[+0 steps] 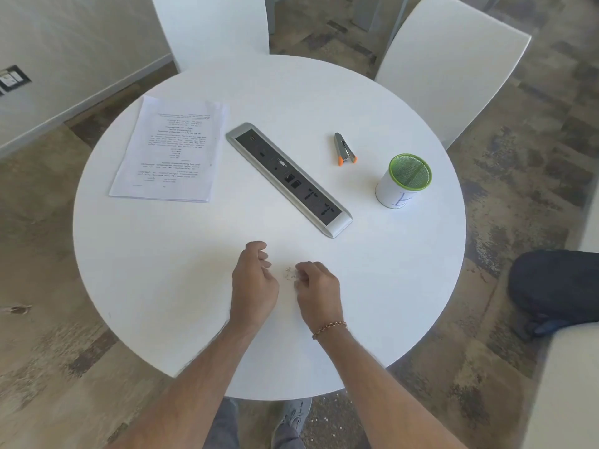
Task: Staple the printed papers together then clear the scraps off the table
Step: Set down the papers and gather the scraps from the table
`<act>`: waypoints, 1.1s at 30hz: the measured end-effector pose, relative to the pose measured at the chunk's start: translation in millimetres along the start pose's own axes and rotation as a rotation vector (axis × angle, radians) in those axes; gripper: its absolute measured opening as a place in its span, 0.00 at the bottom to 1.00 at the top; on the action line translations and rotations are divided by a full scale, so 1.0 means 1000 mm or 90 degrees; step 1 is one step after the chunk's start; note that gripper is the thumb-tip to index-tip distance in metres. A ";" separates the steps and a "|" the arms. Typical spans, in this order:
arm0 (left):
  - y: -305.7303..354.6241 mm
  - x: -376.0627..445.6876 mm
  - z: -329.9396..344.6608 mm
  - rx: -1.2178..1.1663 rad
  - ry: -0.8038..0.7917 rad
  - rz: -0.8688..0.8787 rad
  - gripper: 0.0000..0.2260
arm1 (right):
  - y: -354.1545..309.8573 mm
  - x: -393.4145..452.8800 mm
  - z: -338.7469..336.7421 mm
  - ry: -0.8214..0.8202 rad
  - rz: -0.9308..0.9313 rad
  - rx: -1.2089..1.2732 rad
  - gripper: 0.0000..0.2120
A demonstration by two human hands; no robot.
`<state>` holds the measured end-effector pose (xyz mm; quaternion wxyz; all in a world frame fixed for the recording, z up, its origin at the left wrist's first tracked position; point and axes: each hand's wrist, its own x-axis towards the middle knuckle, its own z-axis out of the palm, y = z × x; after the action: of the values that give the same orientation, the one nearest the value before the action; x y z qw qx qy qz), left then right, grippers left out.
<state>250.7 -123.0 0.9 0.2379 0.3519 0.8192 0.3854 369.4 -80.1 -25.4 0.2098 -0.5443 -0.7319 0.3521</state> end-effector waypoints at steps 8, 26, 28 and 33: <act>-0.006 -0.002 -0.004 0.006 0.025 0.015 0.21 | -0.004 0.008 0.002 0.008 -0.056 -0.009 0.16; -0.011 -0.005 -0.013 0.031 0.058 0.055 0.22 | 0.008 0.030 0.012 -0.034 -0.325 -0.261 0.09; -0.011 -0.005 -0.012 0.036 0.056 0.058 0.22 | 0.006 0.027 0.012 -0.026 -0.357 -0.297 0.09; -0.013 -0.006 -0.012 0.039 0.040 0.042 0.22 | 0.002 0.024 0.015 -0.044 -0.371 -0.396 0.15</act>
<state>241.6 -139.0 -2.1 0.1878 0.3737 0.8256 0.3787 353.0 -61.1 -38.4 0.1022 -0.3399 -0.9331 0.0585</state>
